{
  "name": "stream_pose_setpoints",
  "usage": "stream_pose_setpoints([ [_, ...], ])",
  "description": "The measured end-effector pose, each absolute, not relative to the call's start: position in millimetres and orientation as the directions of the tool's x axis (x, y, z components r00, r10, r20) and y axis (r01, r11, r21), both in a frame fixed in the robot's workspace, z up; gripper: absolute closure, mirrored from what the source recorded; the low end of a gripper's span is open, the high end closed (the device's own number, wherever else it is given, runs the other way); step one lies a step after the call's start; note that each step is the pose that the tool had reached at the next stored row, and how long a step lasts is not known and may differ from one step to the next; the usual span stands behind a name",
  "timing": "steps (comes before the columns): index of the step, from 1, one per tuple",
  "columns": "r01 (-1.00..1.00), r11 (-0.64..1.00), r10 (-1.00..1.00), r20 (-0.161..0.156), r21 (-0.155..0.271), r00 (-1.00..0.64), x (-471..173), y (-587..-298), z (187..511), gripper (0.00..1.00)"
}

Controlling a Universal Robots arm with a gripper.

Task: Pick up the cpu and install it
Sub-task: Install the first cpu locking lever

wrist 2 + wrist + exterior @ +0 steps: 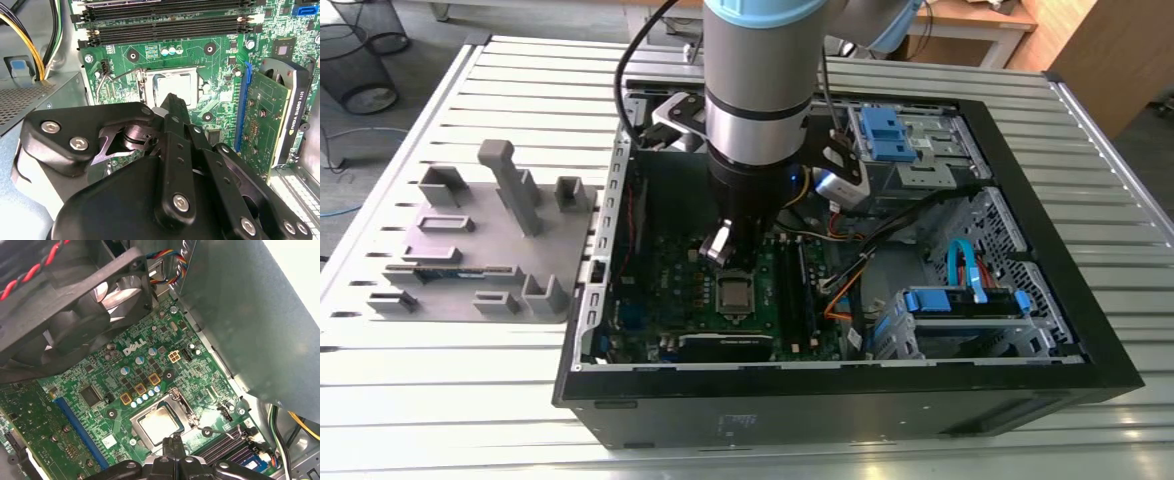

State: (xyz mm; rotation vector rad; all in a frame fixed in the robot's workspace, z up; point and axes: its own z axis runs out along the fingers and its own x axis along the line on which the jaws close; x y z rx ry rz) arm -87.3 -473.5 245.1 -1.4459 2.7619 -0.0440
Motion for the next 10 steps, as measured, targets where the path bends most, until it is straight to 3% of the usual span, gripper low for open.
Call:
stream_pose_setpoints([
  [10, -0.821, 0.57, -0.822, -0.022, -0.026, -0.57, -87.3, -473.4, 245.3, 0.89],
])
